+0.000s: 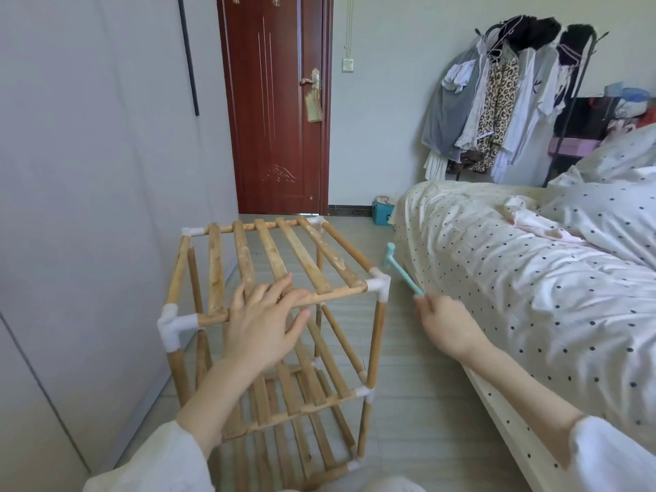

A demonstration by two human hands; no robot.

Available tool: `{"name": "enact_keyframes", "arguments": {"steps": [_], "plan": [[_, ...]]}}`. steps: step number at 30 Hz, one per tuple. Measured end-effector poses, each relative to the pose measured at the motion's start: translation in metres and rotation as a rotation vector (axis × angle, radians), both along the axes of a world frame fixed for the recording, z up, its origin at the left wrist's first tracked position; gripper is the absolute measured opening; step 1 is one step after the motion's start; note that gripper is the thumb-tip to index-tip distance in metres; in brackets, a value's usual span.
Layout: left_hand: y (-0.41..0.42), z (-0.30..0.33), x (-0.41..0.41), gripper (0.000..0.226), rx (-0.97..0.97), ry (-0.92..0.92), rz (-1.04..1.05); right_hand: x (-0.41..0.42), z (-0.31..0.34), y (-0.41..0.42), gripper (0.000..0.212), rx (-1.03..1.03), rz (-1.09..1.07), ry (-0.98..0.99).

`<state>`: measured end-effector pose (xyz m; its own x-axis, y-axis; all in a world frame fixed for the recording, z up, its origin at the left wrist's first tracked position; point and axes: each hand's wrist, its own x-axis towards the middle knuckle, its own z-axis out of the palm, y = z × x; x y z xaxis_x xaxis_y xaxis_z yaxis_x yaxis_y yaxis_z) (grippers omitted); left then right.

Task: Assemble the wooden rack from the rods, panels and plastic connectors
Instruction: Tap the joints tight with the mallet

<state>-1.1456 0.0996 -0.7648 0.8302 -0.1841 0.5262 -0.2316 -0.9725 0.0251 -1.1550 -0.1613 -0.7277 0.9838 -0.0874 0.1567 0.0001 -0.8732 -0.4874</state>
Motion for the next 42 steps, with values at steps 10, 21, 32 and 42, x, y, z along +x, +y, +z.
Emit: {"name": "enact_keyframes", "arguments": {"steps": [10, 21, 32, 42], "plan": [[0.004, -0.004, -0.003, 0.052, -0.072, -0.006, -0.005, -0.025, -0.009, -0.004, 0.033, -0.053, -0.002, 0.022], [0.002, -0.005, -0.001, 0.053, -0.103, -0.024, -0.014, -0.034, 0.006, -0.015, 0.034, 0.108, -0.026, -0.194], [0.001, -0.004, -0.001, 0.044, -0.086, -0.055, 0.005, -0.028, 0.015, -0.022, 0.034, 0.29, -0.186, -0.483], [0.001, -0.003, -0.003, 0.051, -0.089, -0.033, 0.004, -0.026, 0.003, -0.026, 0.032, 0.322, -0.202, -0.526]]}}
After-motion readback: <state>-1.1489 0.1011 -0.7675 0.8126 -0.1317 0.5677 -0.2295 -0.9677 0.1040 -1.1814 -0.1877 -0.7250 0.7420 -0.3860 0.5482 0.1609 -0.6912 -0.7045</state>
